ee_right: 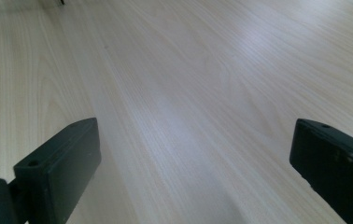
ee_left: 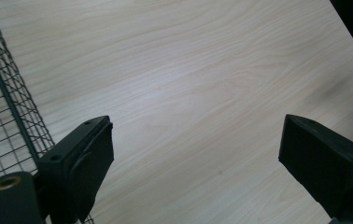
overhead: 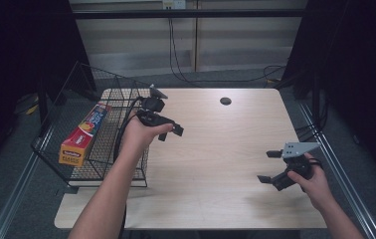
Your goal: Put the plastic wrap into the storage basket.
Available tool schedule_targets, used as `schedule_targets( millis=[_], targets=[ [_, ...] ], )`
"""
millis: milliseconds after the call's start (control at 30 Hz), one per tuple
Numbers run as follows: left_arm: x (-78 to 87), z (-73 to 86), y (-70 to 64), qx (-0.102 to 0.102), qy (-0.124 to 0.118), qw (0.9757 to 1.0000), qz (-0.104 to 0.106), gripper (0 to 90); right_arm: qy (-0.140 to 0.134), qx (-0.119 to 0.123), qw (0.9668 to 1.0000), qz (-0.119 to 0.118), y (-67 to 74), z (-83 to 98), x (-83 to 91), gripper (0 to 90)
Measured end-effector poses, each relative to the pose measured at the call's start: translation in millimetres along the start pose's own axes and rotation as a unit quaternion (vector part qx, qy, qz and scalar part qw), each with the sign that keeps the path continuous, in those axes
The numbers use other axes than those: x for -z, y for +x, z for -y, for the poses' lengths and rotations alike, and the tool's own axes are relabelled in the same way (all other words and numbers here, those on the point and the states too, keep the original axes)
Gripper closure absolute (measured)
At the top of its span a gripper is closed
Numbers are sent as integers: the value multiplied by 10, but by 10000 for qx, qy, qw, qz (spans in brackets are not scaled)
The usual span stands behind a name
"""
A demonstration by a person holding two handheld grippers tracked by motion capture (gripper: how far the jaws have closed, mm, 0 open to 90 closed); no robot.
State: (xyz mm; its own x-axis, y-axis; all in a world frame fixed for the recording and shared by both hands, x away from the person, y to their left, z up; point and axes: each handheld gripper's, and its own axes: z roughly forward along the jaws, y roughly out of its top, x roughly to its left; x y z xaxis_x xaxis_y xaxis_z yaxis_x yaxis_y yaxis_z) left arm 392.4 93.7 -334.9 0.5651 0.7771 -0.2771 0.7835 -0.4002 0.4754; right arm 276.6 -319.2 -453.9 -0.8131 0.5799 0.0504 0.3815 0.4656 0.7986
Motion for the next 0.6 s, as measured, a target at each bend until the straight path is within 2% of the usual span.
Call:
schedule_targets(
  millis=[600],
  targets=[
    [-199, 119, -141, -286, 13, 9995, 123, 98, 5, 9, 10000, 19, 10, -2, -11, 20]
  ],
)
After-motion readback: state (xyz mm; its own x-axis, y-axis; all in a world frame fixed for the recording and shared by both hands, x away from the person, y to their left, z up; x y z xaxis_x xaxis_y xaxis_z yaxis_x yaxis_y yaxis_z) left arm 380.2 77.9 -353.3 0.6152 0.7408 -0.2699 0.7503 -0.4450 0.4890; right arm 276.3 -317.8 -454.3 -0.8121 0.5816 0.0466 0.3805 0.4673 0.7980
